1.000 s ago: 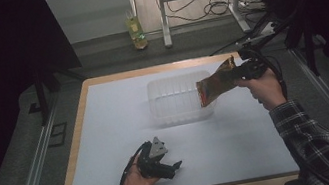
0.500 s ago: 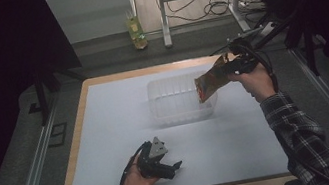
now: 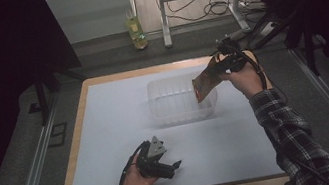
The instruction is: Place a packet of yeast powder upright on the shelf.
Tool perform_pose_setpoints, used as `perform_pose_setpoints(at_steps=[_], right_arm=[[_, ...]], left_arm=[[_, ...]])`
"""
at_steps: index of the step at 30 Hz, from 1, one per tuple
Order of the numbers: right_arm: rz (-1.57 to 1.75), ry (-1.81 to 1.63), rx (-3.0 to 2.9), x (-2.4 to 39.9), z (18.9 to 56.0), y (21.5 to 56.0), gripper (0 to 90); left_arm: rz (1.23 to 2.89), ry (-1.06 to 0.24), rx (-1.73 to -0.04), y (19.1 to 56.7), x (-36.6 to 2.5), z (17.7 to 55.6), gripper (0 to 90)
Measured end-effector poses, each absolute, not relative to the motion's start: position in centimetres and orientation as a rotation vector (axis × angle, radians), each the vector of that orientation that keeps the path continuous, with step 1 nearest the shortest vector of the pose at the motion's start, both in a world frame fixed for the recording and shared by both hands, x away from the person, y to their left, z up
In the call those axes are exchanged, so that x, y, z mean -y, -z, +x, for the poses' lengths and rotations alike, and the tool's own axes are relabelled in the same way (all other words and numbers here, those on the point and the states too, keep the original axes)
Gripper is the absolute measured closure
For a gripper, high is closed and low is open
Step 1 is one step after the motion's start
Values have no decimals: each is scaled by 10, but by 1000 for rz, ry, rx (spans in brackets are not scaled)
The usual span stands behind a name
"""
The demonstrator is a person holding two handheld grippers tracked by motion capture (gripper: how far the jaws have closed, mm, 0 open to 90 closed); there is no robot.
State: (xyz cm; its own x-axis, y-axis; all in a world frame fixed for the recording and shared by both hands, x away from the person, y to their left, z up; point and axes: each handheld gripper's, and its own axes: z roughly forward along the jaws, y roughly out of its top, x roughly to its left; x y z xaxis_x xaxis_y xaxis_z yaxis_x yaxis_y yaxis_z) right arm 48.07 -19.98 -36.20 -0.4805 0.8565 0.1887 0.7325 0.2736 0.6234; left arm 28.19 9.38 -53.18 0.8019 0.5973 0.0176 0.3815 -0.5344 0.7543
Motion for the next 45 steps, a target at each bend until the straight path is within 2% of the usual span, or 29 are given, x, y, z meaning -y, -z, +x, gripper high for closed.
perform_pose_setpoints(at_steps=[45], right_arm=[[1574, -1112, -2275, 165, 517, 404, 674]], left_arm=[[2164, -355, -709, 530, -95, 281, 67]])
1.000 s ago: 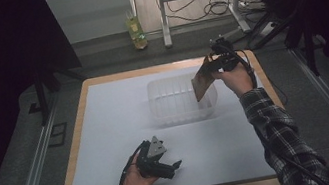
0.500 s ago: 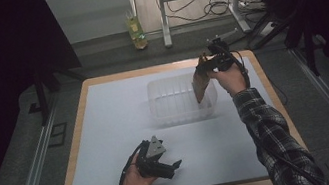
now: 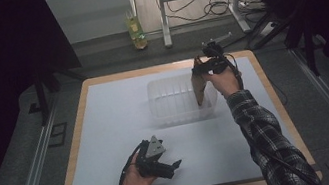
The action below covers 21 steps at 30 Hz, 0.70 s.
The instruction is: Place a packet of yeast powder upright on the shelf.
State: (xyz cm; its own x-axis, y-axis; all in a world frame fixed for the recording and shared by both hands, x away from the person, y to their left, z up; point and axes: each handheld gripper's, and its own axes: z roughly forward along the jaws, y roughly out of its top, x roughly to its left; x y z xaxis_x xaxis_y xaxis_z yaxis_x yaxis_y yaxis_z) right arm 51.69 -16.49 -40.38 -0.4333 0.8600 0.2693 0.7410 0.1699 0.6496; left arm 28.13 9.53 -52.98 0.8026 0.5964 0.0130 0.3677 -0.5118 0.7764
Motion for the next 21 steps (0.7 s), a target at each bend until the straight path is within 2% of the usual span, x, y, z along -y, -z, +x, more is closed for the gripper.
perform_pose_setpoints(at_steps=[12, 21], right_arm=[[1582, -1111, -2260, 162, 513, 419, 681], [1519, -1088, -2277, 162, 511, 416, 630]], left_arm=[[2175, -358, -700, 530, -94, 281, 67], [2167, -359, -704, 530, -95, 281, 68]])
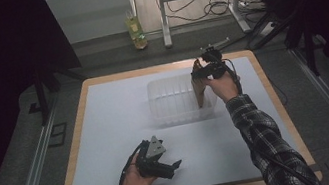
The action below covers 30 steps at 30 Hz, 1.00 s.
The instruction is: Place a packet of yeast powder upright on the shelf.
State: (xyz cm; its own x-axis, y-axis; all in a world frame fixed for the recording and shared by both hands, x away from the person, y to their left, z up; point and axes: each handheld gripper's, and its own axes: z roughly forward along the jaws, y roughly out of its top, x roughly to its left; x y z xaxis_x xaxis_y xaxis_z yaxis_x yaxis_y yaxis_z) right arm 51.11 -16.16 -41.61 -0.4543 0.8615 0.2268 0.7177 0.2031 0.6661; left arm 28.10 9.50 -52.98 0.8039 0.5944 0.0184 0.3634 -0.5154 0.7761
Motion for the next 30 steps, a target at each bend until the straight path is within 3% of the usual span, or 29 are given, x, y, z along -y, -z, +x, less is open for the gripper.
perform_pose_setpoints(at_steps=[30], right_arm=[[1301, -1053, -2294, 163, 498, 399, 361]], left_arm=[[2162, -344, -693, 530, -97, 282, 62]])
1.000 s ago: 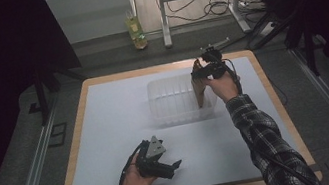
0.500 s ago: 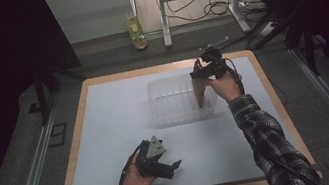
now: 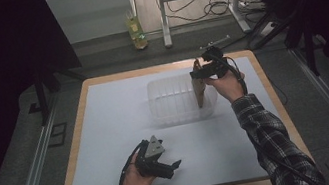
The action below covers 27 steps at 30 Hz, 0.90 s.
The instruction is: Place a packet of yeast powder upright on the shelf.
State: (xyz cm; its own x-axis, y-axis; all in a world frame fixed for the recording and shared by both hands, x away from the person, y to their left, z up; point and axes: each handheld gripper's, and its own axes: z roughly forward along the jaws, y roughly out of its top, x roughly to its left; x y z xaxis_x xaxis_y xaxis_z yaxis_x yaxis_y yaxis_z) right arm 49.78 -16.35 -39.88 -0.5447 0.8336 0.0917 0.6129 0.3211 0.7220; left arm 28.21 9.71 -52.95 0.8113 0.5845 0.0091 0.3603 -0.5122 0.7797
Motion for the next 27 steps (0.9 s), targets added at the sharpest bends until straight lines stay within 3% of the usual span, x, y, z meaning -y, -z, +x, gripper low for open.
perform_pose_setpoints(at_steps=[27], right_arm=[[1173, -1065, -2327, 166, 474, 389, 279]], left_arm=[[2156, -355, -672, 530, -96, 281, 63]])
